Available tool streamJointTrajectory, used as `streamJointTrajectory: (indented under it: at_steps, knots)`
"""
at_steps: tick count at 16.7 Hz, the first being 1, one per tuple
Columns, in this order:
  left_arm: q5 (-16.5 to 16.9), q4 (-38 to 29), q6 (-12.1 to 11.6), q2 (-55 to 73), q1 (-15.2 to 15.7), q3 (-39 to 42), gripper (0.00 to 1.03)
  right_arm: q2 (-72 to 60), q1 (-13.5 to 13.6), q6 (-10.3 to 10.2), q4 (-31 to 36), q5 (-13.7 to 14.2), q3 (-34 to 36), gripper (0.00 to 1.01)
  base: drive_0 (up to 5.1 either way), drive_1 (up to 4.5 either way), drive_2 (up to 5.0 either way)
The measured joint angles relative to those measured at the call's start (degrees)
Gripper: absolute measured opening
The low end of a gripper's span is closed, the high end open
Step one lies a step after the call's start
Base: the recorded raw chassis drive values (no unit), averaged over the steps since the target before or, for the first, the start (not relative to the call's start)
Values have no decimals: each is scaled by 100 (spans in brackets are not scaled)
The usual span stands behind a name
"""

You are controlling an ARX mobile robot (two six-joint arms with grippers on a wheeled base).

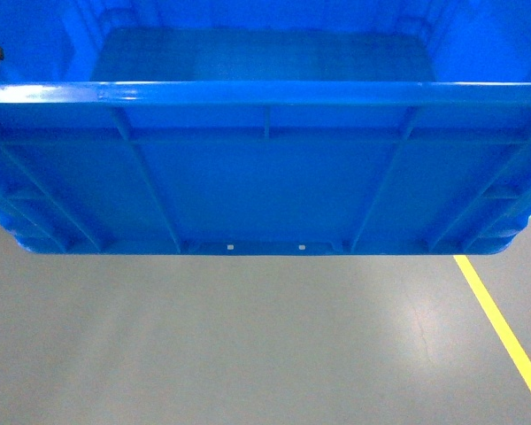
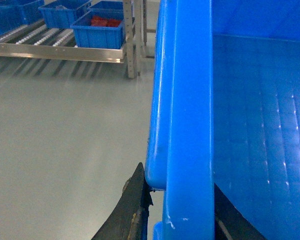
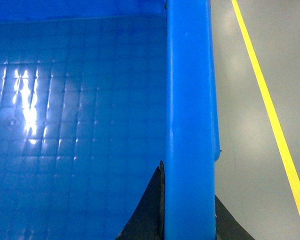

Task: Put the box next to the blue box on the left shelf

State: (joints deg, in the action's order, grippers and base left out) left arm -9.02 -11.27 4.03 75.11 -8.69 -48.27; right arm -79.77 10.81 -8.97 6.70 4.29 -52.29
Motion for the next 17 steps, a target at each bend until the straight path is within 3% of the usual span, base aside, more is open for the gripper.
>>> streamJointTrajectory:
  at_steps: [17]
  knots:
    - [0, -22, 2, 4, 0, 9, 16, 0, 0, -2, 2, 2, 7, 8, -4, 420, -428]
